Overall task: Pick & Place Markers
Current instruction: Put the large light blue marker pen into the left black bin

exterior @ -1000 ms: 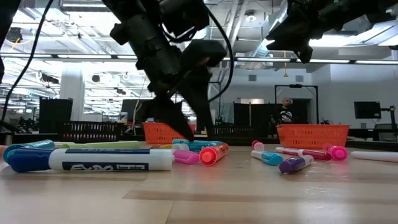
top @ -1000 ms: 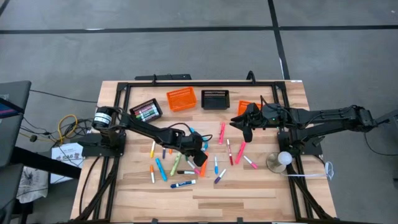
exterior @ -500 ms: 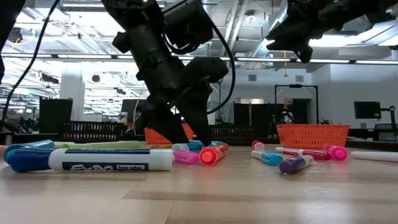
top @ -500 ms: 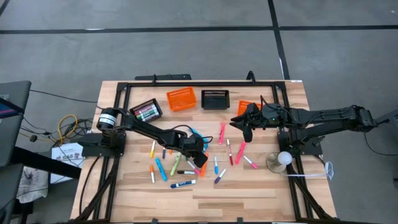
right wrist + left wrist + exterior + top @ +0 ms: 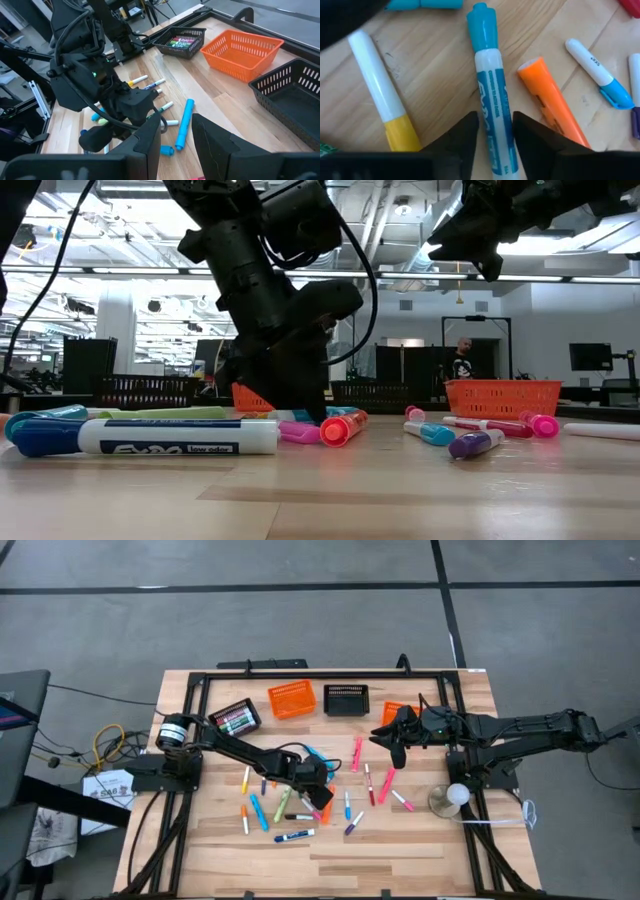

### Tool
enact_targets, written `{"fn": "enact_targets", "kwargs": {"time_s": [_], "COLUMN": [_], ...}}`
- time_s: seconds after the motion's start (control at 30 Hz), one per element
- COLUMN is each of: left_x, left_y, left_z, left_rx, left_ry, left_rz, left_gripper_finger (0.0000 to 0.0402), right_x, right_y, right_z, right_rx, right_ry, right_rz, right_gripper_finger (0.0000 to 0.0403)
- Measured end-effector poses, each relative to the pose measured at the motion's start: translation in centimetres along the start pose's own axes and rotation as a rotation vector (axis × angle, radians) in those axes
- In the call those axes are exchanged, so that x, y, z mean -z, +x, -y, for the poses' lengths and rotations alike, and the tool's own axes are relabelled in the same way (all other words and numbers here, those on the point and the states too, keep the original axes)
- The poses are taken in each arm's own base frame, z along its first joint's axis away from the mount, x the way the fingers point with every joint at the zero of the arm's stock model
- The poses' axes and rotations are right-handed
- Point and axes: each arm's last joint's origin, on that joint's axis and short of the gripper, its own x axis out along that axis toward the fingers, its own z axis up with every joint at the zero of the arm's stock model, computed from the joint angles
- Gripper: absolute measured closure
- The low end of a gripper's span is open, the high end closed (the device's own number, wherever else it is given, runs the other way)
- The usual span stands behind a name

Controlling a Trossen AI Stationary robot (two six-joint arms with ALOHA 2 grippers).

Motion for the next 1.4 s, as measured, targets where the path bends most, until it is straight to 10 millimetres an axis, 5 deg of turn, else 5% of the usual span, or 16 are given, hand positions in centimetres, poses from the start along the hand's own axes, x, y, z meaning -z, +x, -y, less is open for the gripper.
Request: {"fn": "enact_targets", "kwargs": {"time_s": [0.2,0.53,0.73,0.93,1.13,1.4], "left_x": [0.0,-1.0,-3.5,-4.6,-2.4,2.7], "left_y": [0.0,-2.0,-7.6,-15.7,-21.0,-22.7], "left_z": [-0.1,-0.3,-0.1,-0.5,-3.2,-7.7], "left_rx": [-0.002,0.001,0.118,0.265,0.325,0.485], "left_ry": [-0.004,-0.026,-0.077,-0.032,0.07,0.132], "left_rz": [-0.001,0.061,0.21,0.395,0.514,0.482], "left_gripper_finger": [0.0332,0.0323,0.0329,0.0322,0.0326,0.0327], "right_x": [0.0,0.0,0.0,0.0,0.0,0.0], "right_y": [0.0,0.0,0.0,0.0,0.0,0.0], "right_z": [0.0,0.0,0.0,0.0,0.0,0.0], "right_rx": [0.0,0.001,0.0,0.0,0.0,0.0], "right_ry": [0.0,0.017,0.017,0.017,0.017,0.01], "right_rz": [0.0,0.0,0.0,0.0,-0.001,0.0], "right_gripper_finger": [0.0301,0.0301,0.0301,0.0301,0.0301,0.0301]}}
